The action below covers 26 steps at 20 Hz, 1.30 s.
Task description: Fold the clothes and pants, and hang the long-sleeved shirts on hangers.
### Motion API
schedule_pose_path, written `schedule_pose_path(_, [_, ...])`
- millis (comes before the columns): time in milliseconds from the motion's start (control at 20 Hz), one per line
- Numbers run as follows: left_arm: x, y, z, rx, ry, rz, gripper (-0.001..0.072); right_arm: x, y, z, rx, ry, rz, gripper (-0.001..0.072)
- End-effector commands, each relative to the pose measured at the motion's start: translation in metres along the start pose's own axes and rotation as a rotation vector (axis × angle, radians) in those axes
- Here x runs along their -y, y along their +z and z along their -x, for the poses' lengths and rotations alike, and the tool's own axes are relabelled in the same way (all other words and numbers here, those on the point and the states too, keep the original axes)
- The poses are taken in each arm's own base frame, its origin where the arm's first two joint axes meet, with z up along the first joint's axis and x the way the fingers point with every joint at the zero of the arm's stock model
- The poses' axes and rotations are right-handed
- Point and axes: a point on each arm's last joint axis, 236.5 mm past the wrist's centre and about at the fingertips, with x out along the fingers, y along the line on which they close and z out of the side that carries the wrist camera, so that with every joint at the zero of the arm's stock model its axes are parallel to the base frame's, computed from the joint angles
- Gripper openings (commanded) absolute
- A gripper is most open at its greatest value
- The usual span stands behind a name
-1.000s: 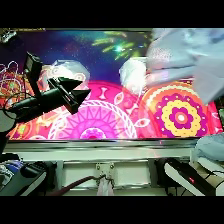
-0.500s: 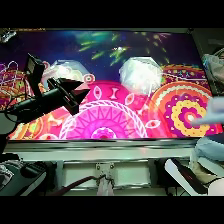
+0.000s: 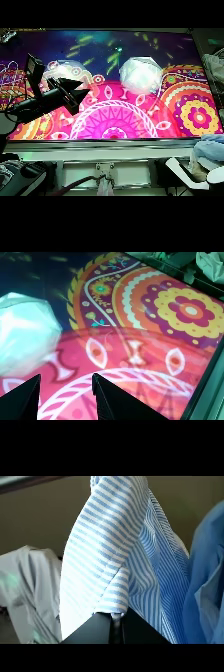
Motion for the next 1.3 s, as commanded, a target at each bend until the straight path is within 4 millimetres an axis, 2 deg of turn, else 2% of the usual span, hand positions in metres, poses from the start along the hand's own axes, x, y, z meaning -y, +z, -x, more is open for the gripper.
schedule_pose_path(0, [0.000,0.001,0.000,0.001,-0.001,-0.002,0.0329,0.012,-0.002,-0.024,0.003,-0.006,-0.061,0.0019])
schedule_pose_path(400, [0.000,0.001,0.000,0.001,-0.001,-0.001,0.0330,0.051,0.000,-0.061,0.023,-0.032,-0.167,0.0019])
schedule_pose_path(500, [0.000,0.001,0.000,0.001,-0.001,-0.001,0.0330,0.056,-0.004,-0.068,0.008,-0.026,-0.162,0.0019])
schedule_pose_path(600, [0.000,0.001,0.000,0.002,-0.001,-0.001,0.0330,0.053,-0.014,-0.072,-0.033,0.006,-0.135,0.0023])
schedule_pose_path(650, [0.000,0.001,0.000,0.001,-0.001,-0.001,0.0330,0.052,-0.011,-0.071,-0.027,0.011,-0.117,0.0072])
schedule_pose_path(700, [0.000,0.001,0.000,0.001,-0.001,-0.001,0.0330,0.050,-0.006,-0.068,-0.008,0.018,-0.118,0.0280])
schedule_pose_path(750, [0.000,0.001,0.000,0.001,-0.001,-0.001,0.0330,0.047,0.006,-0.065,0.034,0.034,-0.118,0.0518])
schedule_pose_path(800, [0.000,0.001,0.000,0.001,-0.001,-0.001,0.0330,0.041,0.024,-0.058,0.102,0.059,-0.119,0.0617])
schedule_pose_path(900, [0.000,0.001,0.000,0.001,-0.001,-0.008,0.0333,0.020,0.069,-0.031,0.259,0.158,-0.168,0.0632])
schedule_pose_path(1000, [-0.005,0.004,0.001,0.015,0.022,-0.091,0.0332,-0.015,0.114,0.010,0.423,0.324,-0.263,0.0629])
schedule_pose_path(1050, [-0.011,0.010,0.001,0.038,0.052,-0.142,0.0332,-0.033,0.126,0.029,0.452,0.422,-0.349,0.0629])
schedule_pose_path(1150, [-0.036,0.034,0.006,0.127,0.168,-0.203,0.0332,-0.083,0.126,0.065,0.370,0.644,-0.538,0.0629])
schedule_pose_path(1250, [-0.063,0.061,0.018,0.231,0.302,-0.212,0.0332,-0.134,0.114,0.103,0.272,0.816,-0.566,0.0628])
